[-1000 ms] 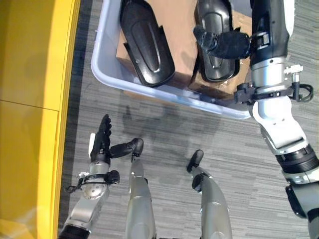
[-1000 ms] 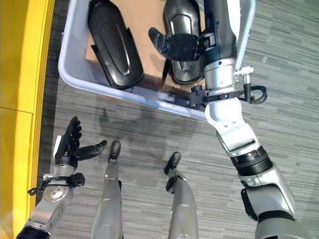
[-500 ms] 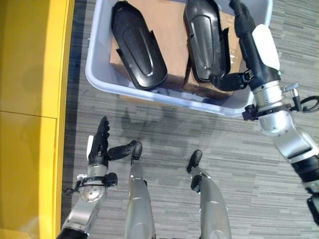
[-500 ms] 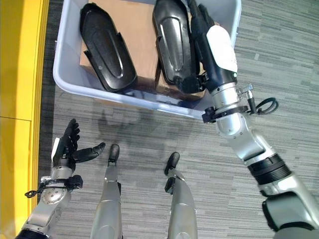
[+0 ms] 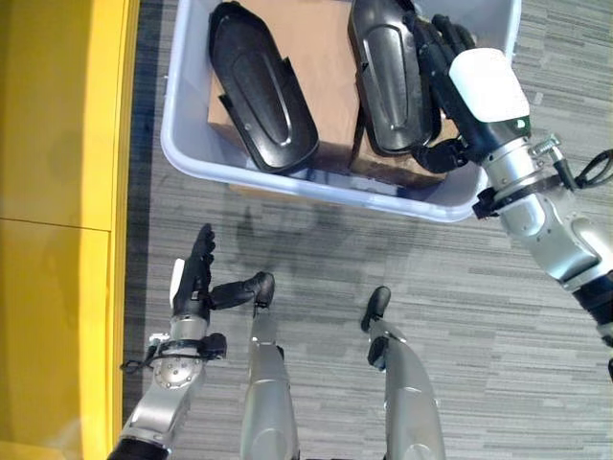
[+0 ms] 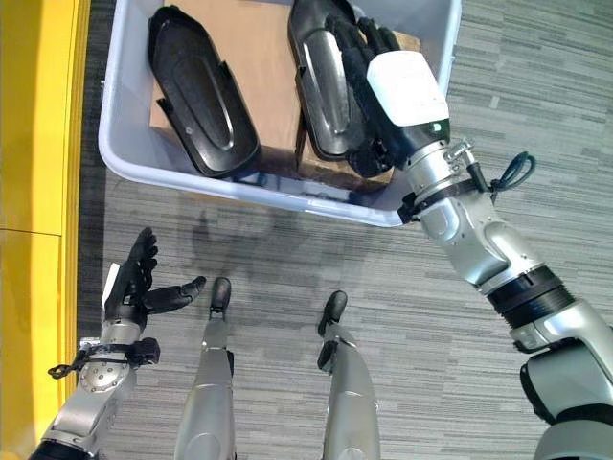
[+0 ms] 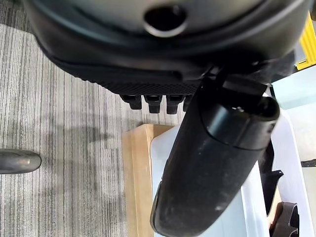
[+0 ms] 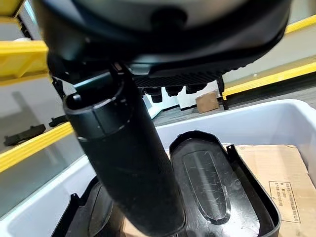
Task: Move parts from the plastic box to the shelf.
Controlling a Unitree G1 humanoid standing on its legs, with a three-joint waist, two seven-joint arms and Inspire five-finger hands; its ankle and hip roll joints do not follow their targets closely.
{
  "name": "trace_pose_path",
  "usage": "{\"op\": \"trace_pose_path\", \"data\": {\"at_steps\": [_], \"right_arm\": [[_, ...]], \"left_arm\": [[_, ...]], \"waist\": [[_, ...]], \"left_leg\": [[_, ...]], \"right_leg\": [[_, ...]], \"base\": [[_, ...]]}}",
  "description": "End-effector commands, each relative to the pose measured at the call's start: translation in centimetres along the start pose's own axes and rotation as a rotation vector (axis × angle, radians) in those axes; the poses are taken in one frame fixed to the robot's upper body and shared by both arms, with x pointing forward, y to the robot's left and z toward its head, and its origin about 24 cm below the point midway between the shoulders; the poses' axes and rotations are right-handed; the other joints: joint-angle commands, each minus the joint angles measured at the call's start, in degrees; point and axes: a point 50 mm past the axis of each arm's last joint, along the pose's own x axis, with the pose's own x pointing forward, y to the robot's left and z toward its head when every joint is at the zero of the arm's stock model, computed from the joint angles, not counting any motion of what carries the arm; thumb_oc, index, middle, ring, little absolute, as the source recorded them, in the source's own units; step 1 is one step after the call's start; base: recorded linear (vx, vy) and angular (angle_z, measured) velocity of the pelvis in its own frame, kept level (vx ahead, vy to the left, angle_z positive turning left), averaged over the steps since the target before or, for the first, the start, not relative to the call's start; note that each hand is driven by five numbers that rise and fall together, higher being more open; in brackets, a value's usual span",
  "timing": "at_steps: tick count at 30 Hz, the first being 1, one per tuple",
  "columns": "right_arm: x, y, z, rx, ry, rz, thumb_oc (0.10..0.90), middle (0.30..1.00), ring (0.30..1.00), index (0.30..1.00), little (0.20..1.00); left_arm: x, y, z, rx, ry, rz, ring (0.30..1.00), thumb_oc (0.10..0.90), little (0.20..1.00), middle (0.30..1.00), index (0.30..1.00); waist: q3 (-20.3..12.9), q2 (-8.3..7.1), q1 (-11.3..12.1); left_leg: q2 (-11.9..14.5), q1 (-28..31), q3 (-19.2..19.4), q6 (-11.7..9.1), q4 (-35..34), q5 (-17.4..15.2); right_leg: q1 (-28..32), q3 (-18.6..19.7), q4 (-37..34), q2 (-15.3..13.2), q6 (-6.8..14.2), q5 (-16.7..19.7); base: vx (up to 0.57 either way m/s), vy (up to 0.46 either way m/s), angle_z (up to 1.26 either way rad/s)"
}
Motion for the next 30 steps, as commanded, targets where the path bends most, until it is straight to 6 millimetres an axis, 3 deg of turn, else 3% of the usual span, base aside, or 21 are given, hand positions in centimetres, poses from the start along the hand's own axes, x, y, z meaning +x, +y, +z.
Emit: {"op": "trace_pose_path", "data": {"at_steps": [1,13,30], "right_arm": [[2.5,-3.3,1.6,-0.039,-0.092,-0.152,0.900,1.000,1.000,1.000,1.000],[2.2,-1.2,1.5,0.027,-0.036,-0.153,0.900,1.000,1.000,1.000,1.000],[3.2,-0.3,0.9,-0.034,0.007,-0.133,0.900,1.000,1.000,1.000,1.000]], "left_arm": [[-0.2,0.0,1.6,0.044,-0.120,-0.013,1.000,0.900,1.000,1.000,1.000],[0.1,-0.3,1.8,0.022,-0.128,0.016,1.000,0.900,1.000,1.000,1.000],[0.3,-0.4,2.0,0.007,-0.141,0.039,1.000,0.900,1.000,1.000,1.000]], "waist": [[-3.2,-0.38,-0.3],[-2.3,0.38,-0.4],[-0.2,1.38,0.3]], "left_leg": [[2.9,6.7,0.8,-1.0,-3.5,3.4],[2.5,5.7,1.1,-0.5,-3.5,2.8],[2.1,3.4,0.6,-0.4,-3.5,3.0]], "right_leg": [[3.9,0.1,-4.8,-2.5,6.0,2.6],[2.2,0.3,-3.7,-2.9,6.0,2.5],[-0.7,0.3,-2.0,-3.6,5.9,2.0]], "base": [[0.00,0.000,0.00],[0.00,-0.001,-0.01],[0.00,0.000,0.00]]}}
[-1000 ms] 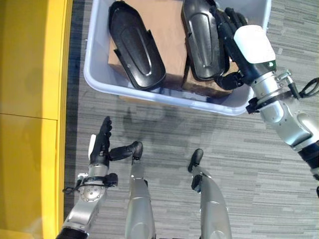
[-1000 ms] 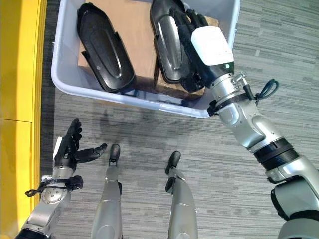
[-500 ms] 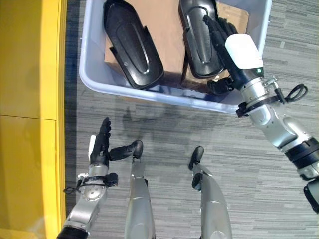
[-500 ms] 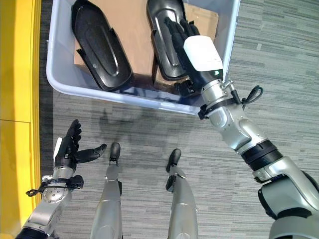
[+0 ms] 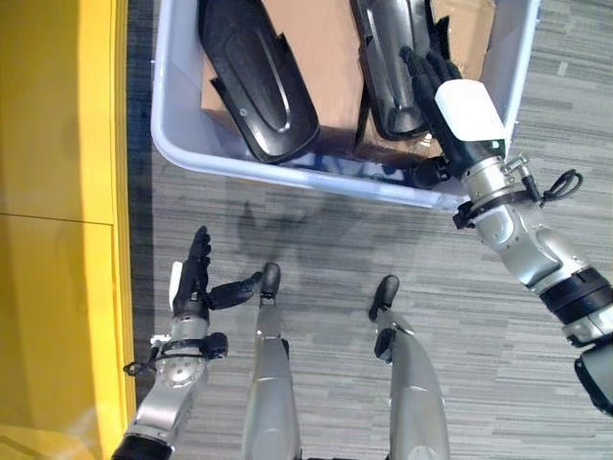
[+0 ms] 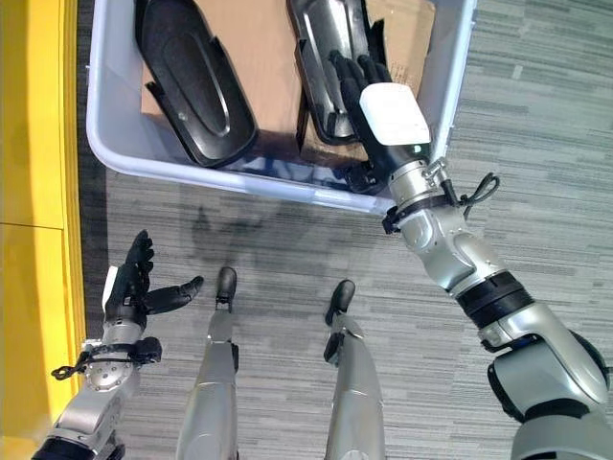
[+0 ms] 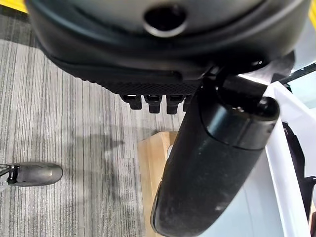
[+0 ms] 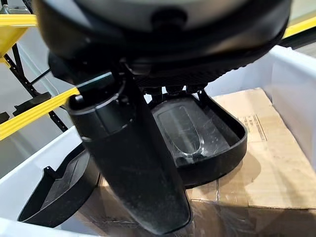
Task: Move parts from the plastic box to the shelf.
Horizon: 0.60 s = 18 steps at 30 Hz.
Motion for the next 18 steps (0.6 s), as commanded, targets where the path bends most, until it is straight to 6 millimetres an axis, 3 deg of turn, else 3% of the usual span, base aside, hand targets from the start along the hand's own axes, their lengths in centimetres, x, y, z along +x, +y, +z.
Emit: {"op": "trace_pose_path", "data": {"at_steps": [1,18], "right_arm": [[2.7,-3.9,1.6,-0.080,-0.097,-0.171,0.900,1.000,1.000,1.000,1.000],[5.2,-4.6,0.2,-0.193,-0.003,-0.177,0.900,1.000,1.000,1.000,1.000]], "left_arm": [[0.1,-0.4,2.5,0.009,-0.162,-0.006,1.000,0.900,1.000,1.000,1.000],[0.4,-1.4,2.9,-0.030,-0.182,-0.016,1.000,0.900,1.000,1.000,1.000]], "waist": [[-0.7,-0.20,0.1],[1.6,1.93,1.5]], "left_leg": [[2.6,6.6,0.0,0.2,-3.6,2.6],[2.0,1.6,-0.7,0.0,-3.6,3.2]], "right_leg": [[3.3,-0.1,-3.0,-3.0,5.7,2.2],[-4.5,0.5,1.6,-3.9,5.5,0.6]], "base": [[0.00,0.000,0.00],[0.00,0.000,0.01]]}}
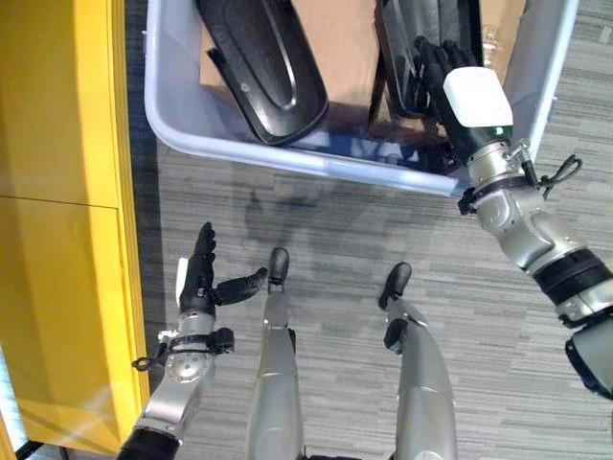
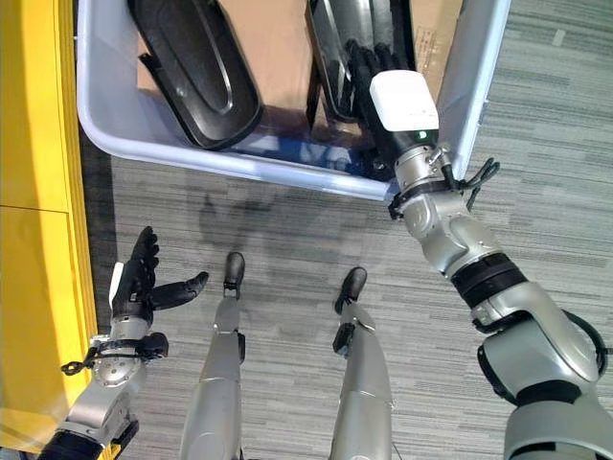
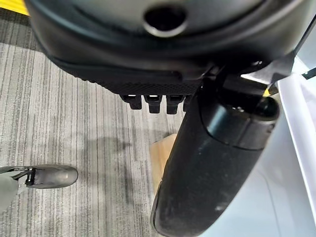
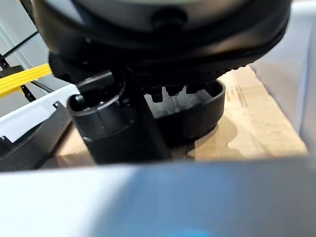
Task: Move parts from the plastic box to the shelf.
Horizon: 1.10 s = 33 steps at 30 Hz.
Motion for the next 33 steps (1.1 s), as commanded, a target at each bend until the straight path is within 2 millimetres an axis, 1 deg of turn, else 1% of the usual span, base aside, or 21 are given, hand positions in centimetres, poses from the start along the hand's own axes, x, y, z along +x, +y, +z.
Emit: {"op": "trace_pose_path", "data": {"at_steps": [1,3,4,5,7,9,10,11,18,23,24,27,30,33], "right_arm": [[2.6,-4.2,1.1,-0.055,-0.061,-0.170,0.900,1.000,1.000,1.000,1.000],[2.8,-3.6,0.7,-0.051,-0.018,-0.152,0.900,1.000,1.000,1.000,1.000],[2.8,-3.6,0.7,-0.051,-0.018,-0.153,0.900,1.000,1.000,1.000,1.000],[2.9,-2.6,-0.1,-0.086,0.030,-0.109,0.900,1.000,1.000,1.000,1.000],[2.9,-2.6,0.0,-0.086,0.029,-0.110,0.900,1.000,1.000,1.000,1.000],[2.8,-1.6,-0.8,-0.061,0.092,-0.093,0.900,1.000,1.000,1.000,1.000],[2.5,-0.6,-1.1,-0.037,0.128,-0.067,0.673,0.682,0.682,0.682,0.682],[2.4,-0.3,-1.1,-0.023,0.143,-0.062,0.400,0.300,0.300,0.300,0.300],[0.5,2.6,-1.8,0.134,0.247,-0.044,0.400,0.300,0.300,0.300,0.300],[-1.1,4.8,-1.0,0.233,0.257,-0.017,0.400,0.300,0.300,0.300,0.300],[-1.1,4.9,-1.0,0.233,0.258,-0.017,0.400,0.300,0.300,0.300,0.300],[-2.4,6.3,-0.3,0.306,0.257,-0.001,0.400,0.300,0.300,0.300,0.300],[-3.2,6.9,0.1,0.359,0.269,-0.008,0.400,0.300,0.300,0.300,0.300],[-3.5,6.8,0.1,0.393,0.277,-0.036,0.400,0.300,0.300,0.300,0.300]], "left_arm": [[0.1,-0.5,2.6,-0.009,-0.159,-0.012,1.000,0.900,1.000,1.000,1.000],[0.2,-0.8,2.7,-0.014,-0.163,-0.018,1.000,0.900,1.000,1.000,1.000],[0.2,-0.8,2.7,-0.015,-0.163,-0.017,1.000,0.900,1.000,1.000,1.000],[0.2,-1.1,2.8,-0.027,-0.171,-0.026,1.000,0.900,1.000,1.000,1.000],[0.3,-1.1,2.8,-0.028,-0.172,-0.025,1.000,0.900,1.000,1.000,1.000],[0.4,-1.6,3.0,-0.039,-0.178,-0.031,1.000,0.900,1.000,1.000,1.000],[0.5,-1.9,3.1,-0.049,-0.180,-0.036,1.000,0.900,1.000,1.000,1.000],[0.6,-2.1,3.1,-0.053,-0.181,-0.038,1.000,0.900,1.000,1.000,1.000],[0.7,-2.5,2.9,-0.059,-0.168,-0.041,1.000,0.900,1.000,1.000,1.000],[0.6,-2.7,2.5,-0.059,-0.147,-0.045,1.000,0.900,1.000,1.000,1.000],[0.6,-2.7,2.5,-0.059,-0.147,-0.046,1.000,0.900,1.000,1.000,1.000],[0.4,-2.7,2.1,-0.059,-0.126,-0.044,1.000,0.900,1.000,1.000,1.000],[0.3,-2.5,1.9,-0.053,-0.117,-0.043,1.000,0.900,1.000,1.000,1.000],[0.2,-2.4,1.8,-0.047,-0.114,-0.044,1.000,0.900,1.000,1.000,1.000]], "waist": [[0.4,0.14,0.7],[0.4,0.46,1.0],[0.4,0.44,0.9],[0.4,0.82,1.4],[0.4,0.83,1.3],[0.4,1.32,1.5],[0.4,1.65,1.7],[0.4,1.72,1.7],[0.4,1.87,1.5],[0.4,1.40,1.1],[0.4,1.41,1.1],[0.4,0.82,0.7],[0.4,0.63,0.5],[0.4,0.50,0.4]], "left_leg": [[2.5,5.9,0.3,1.2,-3.6,2.3],[2.3,5.4,0.2,1.3,-3.6,2.3],[2.3,5.3,0.2,1.3,-3.6,2.3],[2.1,4.8,0.0,1.3,-3.6,2.2],[2.1,4.7,0.0,1.3,-3.6,2.2],[1.8,4.1,-0.1,1.5,-3.6,2.2],[1.7,4.0,0.0,1.6,-3.6,2.0],[1.6,4.0,0.0,1.6,-3.6,1.9],[1.1,4.6,-0.1,1.8,-3.6,1.4],[1.0,5.8,0.1,1.8,-3.6,1.3],[1.1,5.8,0.1,1.8,-3.6,1.3],[0.9,7.3,0.4,1.9,-3.6,1.0],[0.7,8.6,0.4,2.0,-3.6,0.8],[0.5,10.0,0.5,2.1,-3.6,0.5]], "right_leg": [[1.3,0.5,-2.1,-2.9,5.5,1.9],[0.6,0.6,-1.6,-3.0,5.5,1.9],[0.5,0.6,-1.6,-3.0,5.5,1.8],[-0.1,0.6,-1.5,-3.1,5.5,1.9],[-0.2,0.6,-1.4,-3.1,5.5,1.9],[-0.9,0.6,-1.2,-3.3,5.5,1.9],[-1.1,0.6,-1.0,-3.5,5.5,2.0],[-1.0,0.7,-1.0,-3.5,5.5,1.9],[0.0,0.5,-1.3,-3.8,5.6,2.3],[2.3,0.2,-2.6,-3.9,5.6,2.8],[2.4,0.2,-2.7,-3.8,5.6,2.8],[5.1,0.0,-4.3,-3.8,5.6,3.4],[7.2,-0.1,-5.4,-4.0,5.8,3.9],[9.2,-0.1,-6.6,-4.1,6.0,4.5]], "base": [[0.01,-0.005,0.07],[0.00,0.000,0.02],[0.00,0.000,0.00],[0.00,0.000,0.00],[0.00,0.000,0.00],[0.00,0.000,0.00],[0.00,0.000,0.00],[0.00,0.000,0.00],[-0.01,0.006,0.03],[-0.02,0.006,-0.01],[-0.04,0.005,0.01],[-0.05,0.006,0.05],[-0.04,0.024,0.04],[-0.04,0.030,0.05]]}}
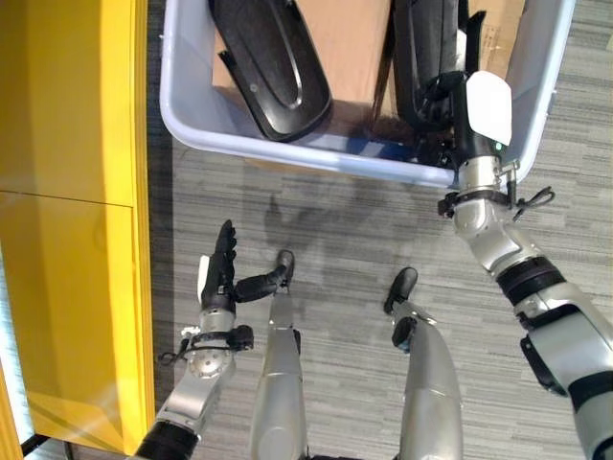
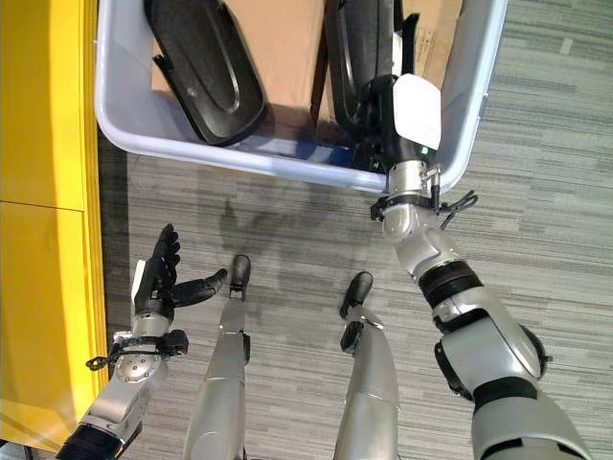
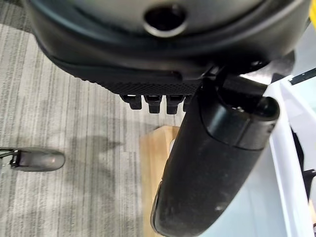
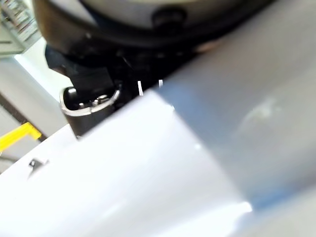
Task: Move parts from the plastic box to the shelf.
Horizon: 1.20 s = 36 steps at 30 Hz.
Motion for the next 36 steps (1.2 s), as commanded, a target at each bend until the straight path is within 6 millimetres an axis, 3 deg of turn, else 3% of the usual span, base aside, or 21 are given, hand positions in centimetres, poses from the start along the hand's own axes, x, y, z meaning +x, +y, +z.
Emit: {"op": "trace_pose_path", "data": {"at_steps": [1,12,22,28,29,36], "right_arm": [[-2.2,2.5,-1.0,0.050,0.059,0.111,0.400,0.300,0.300,0.300,0.300],[-3.8,1.1,-1.3,0.135,0.039,0.037,0.400,0.300,0.300,0.300,0.300],[-5.7,-0.9,-0.2,0.202,-0.075,0.008,0.400,0.300,0.300,0.300,0.300],[-6.9,-1.4,1.0,0.241,-0.154,0.047,0.400,0.300,0.300,0.300,0.300],[-7.3,-1.6,1.0,0.252,-0.157,0.053,0.400,0.300,0.300,0.300,0.300],[-8.3,-1.8,1.0,0.272,-0.172,0.085,0.400,0.300,0.300,0.300,0.300]], "left_arm": [[0.0,0.2,1.5,0.020,-0.098,-0.006,1.000,0.900,1.000,1.000,1.000],[-0.8,1.3,0.5,0.048,-0.050,0.002,1.000,0.900,1.000,1.000,1.000],[-1.8,3.9,0.2,0.100,-0.024,0.025,1.000,0.900,1.000,1.000,1.000],[-2.9,5.5,-0.3,0.145,0.011,0.026,1.000,0.900,1.000,1.000,1.000],[-3.3,5.9,-0.4,0.147,0.022,0.032,1.000,0.900,1.000,1.000,1.000],[-4.6,7.0,-1.3,0.159,0.071,0.062,1.000,0.900,1.000,1.000,1.000]], "waist": [[0.9,-0.76,0.1],[-1.2,-1.62,-0.3],[-6.4,-4.13,-0.4],[-11.8,-6.54,-0.3],[-13.9,-7.04,-0.2],[-20.4,-7.98,0.2]], "left_leg": [[1.0,7.9,0.6,-0.3,-4.1,-0.2],[-0.2,13.8,-0.1,1.0,-4.0,-1.5],[-1.5,21.3,-0.8,2.9,-2.0,-5.5],[-1.8,26.4,-0.9,4.3,-0.5,-8.9],[-1.7,28.3,-0.8,4.3,-0.9,-9.6],[-1.0,32.6,0.1,4.1,-2.6,-10.5]], "right_leg": [[8.7,0.1,-12.0,-2.6,7.8,7.0],[17.8,-1.0,-14.8,-3.6,8.5,7.8],[29.8,-3.0,-18.9,-4.3,9.6,8.2],[35.8,-3.1,-20.3,-4.3,10.2,7.5],[38.0,-3.5,-21.6,-4.0,10.4,7.3],[42.3,-3.7,-25.9,-2.6,10.8,8.1]], "base": [[-0.04,0.039,0.06],[-0.01,0.037,0.05],[0.04,0.039,0.10],[0.07,0.037,0.06],[0.08,0.049,0.02],[0.04,0.043,0.00]]}}
